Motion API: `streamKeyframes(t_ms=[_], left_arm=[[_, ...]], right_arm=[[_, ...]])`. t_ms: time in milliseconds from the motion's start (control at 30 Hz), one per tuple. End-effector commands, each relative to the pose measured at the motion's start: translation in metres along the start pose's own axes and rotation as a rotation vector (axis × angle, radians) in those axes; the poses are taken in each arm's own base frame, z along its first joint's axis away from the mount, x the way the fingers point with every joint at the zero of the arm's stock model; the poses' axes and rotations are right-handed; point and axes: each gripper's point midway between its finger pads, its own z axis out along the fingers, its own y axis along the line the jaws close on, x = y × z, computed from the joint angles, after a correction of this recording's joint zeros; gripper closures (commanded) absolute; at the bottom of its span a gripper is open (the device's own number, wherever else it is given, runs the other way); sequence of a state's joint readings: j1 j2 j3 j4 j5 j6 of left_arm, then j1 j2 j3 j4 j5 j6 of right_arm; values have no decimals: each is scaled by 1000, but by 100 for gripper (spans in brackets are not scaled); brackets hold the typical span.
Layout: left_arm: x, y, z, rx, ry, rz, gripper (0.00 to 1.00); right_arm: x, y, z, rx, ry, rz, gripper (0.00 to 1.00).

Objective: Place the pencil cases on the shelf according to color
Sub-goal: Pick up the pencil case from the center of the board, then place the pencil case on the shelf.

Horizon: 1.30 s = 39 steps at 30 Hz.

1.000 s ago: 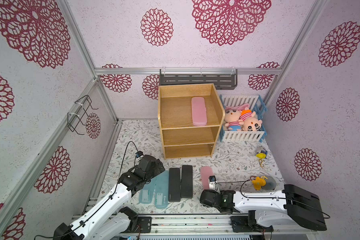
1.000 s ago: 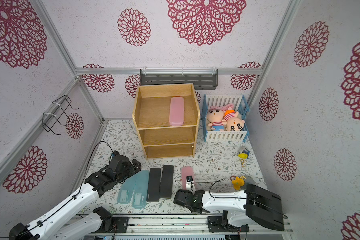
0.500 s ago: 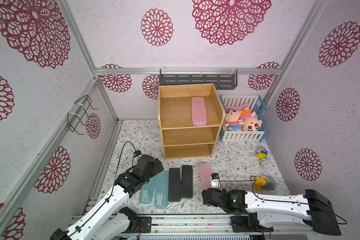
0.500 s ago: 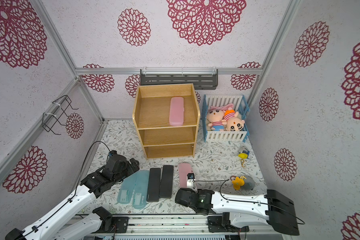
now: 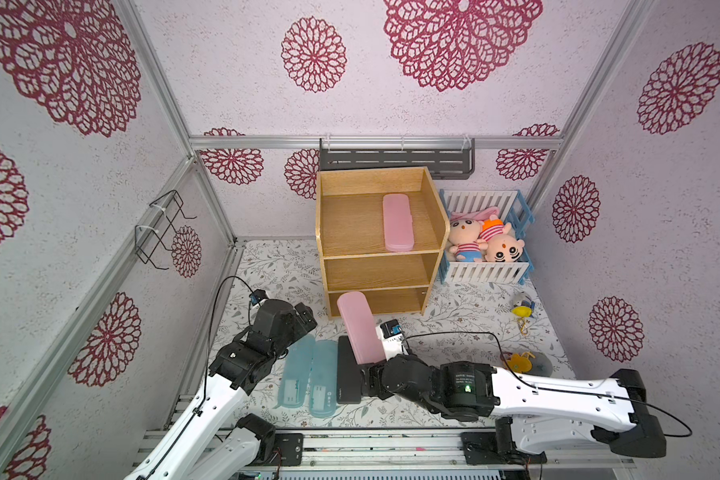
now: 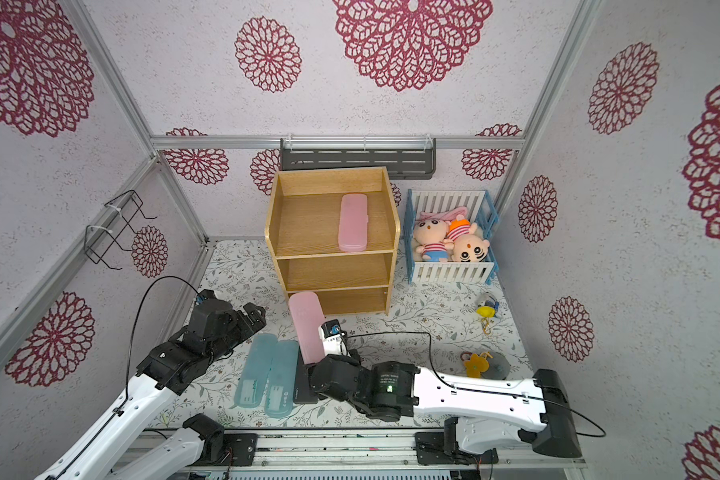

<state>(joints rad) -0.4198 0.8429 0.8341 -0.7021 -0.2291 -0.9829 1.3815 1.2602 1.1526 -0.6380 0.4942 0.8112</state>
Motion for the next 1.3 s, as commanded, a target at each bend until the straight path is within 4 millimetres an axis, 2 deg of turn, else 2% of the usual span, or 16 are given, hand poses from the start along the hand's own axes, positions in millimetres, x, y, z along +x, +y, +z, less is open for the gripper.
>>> streamKeyframes(t_ms=[0,133,167,300,433,533,633,733,867,967,1100,1267], left_arm=[[-8,6,-6,-4,4,4,3],[-16,2,-4,-7,3,16,3],[-17,-2,-4,3,8,23,3],[-20,-10,0,5,28,67,3],[-25,-12,5,-10,14,90,3],[-23,-19,9,5,44,94,3],[-19,-23,13,19,69,91,3],[-17,-21,14,14,75,96,3],[-18,-17,12,-3,70,104,3],[-17,-17,10,-4,80,114,3],[-14,-15,9,-13,93,111,3],[-8,-7,9,-26,104,102,3]], right_arm=[[-66,12,-22,-5,-173,-22,46],[-127,14,-32,-12,-267,5,46],[-144,6,-31,4,-291,19,46],[-198,5,-23,26,-347,14,43],[-242,-9,10,111,-340,31,41],[-265,-20,34,185,-332,32,41],[-277,-26,60,222,-315,40,38],[-278,-33,81,244,-280,54,35],[-272,-43,100,268,-247,67,17],[-272,-40,106,242,-242,66,5],[-281,-34,95,214,-269,50,1],[-303,-21,47,158,-345,-7,1]])
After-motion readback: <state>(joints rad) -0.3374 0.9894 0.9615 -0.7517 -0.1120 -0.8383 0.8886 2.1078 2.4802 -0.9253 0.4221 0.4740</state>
